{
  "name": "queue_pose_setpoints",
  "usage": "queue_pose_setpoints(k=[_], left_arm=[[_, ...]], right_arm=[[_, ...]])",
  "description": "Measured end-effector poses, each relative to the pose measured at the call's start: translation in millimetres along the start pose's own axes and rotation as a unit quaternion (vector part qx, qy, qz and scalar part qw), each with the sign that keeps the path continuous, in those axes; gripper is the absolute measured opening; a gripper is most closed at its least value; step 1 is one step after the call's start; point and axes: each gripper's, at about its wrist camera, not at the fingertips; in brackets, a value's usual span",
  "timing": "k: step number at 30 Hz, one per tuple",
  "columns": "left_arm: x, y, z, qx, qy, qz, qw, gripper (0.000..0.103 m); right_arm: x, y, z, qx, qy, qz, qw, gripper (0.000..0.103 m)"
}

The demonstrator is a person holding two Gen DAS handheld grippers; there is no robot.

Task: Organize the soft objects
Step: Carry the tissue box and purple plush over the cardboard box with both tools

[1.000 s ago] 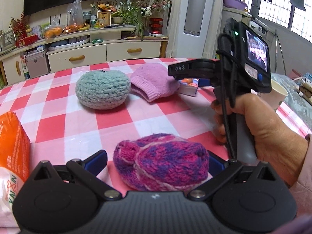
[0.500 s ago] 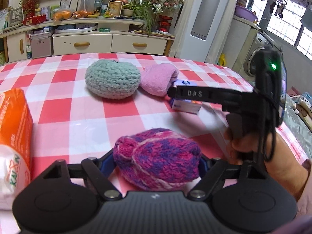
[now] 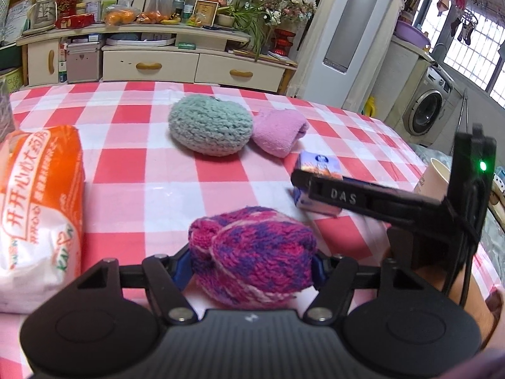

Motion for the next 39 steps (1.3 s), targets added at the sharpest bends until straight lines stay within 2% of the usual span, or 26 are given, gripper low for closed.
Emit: queue_pose_setpoints(k=[18,30,39], left_arm=[[-24.0,-40.9,2.4,0.031,-0.011,-0.018,0.9993,0.068],[-51.3,-80.2,10.2,0.079,-0.027,-0.028,0.9961,0.068],[-78.3,-104.0,15.1,0.110,-0.049,-0.023,0.9924,0.068]], right_arm=[[-16.8,-25.3,-14.9,0.010,-0.004,-0.010,1.000,0.079],[-37.8,-36.9,-26.3,0.010,-0.028,0.002,1.000,0.079],[-54.2,-43.0,-21.1,0.024,-0.045,0.013,0.999,0.079]])
Point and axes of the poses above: each gripper's, at about its wrist camera, not at the fingertips, and y roughly the way its jaws point, x to its right, z to its top, and after that the axes turned 10 degrees about z, right-handed
